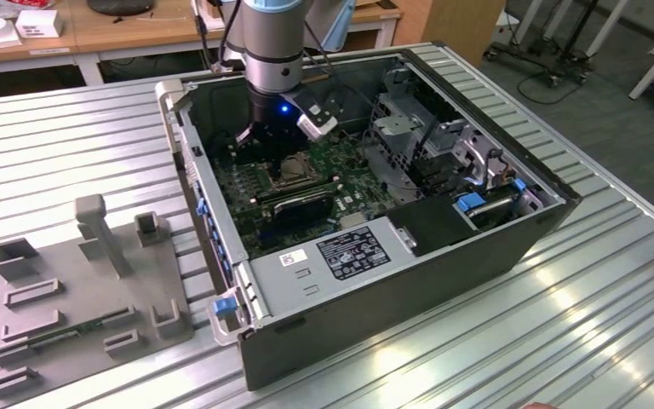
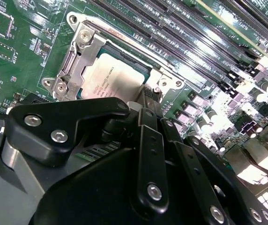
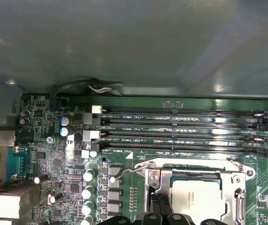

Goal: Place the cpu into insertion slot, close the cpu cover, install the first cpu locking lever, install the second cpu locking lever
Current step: 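Close the cpu cover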

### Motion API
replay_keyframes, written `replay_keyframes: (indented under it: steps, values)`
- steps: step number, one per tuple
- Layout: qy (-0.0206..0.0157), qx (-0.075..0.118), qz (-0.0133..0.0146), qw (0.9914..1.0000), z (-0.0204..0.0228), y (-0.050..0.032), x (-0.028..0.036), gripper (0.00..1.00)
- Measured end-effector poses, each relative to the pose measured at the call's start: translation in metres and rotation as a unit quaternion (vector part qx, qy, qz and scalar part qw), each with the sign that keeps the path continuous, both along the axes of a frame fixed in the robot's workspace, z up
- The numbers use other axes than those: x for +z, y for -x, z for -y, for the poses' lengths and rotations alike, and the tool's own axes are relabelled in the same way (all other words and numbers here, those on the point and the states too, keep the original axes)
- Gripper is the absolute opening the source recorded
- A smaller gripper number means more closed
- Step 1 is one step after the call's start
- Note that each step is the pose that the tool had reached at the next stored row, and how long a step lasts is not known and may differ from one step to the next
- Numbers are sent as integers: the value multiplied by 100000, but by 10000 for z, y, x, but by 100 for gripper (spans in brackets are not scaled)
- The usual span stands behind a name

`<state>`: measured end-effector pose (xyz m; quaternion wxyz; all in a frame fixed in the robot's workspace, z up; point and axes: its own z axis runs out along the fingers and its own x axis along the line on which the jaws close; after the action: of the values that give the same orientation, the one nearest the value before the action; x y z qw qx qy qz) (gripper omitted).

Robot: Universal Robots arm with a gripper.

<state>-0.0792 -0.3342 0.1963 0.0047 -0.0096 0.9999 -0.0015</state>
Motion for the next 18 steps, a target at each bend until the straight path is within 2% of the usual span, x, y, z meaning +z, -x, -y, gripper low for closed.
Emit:
replay_keyframes:
  steps: [5, 12, 18]
  values:
    - [-131, 0, 95, 100000, -6, -4, 38, 11]
    - [-32, -3, 24, 100000, -2, -1, 194, 11]
    - [-27, 1, 22, 100000, -2, -1, 362, 11]
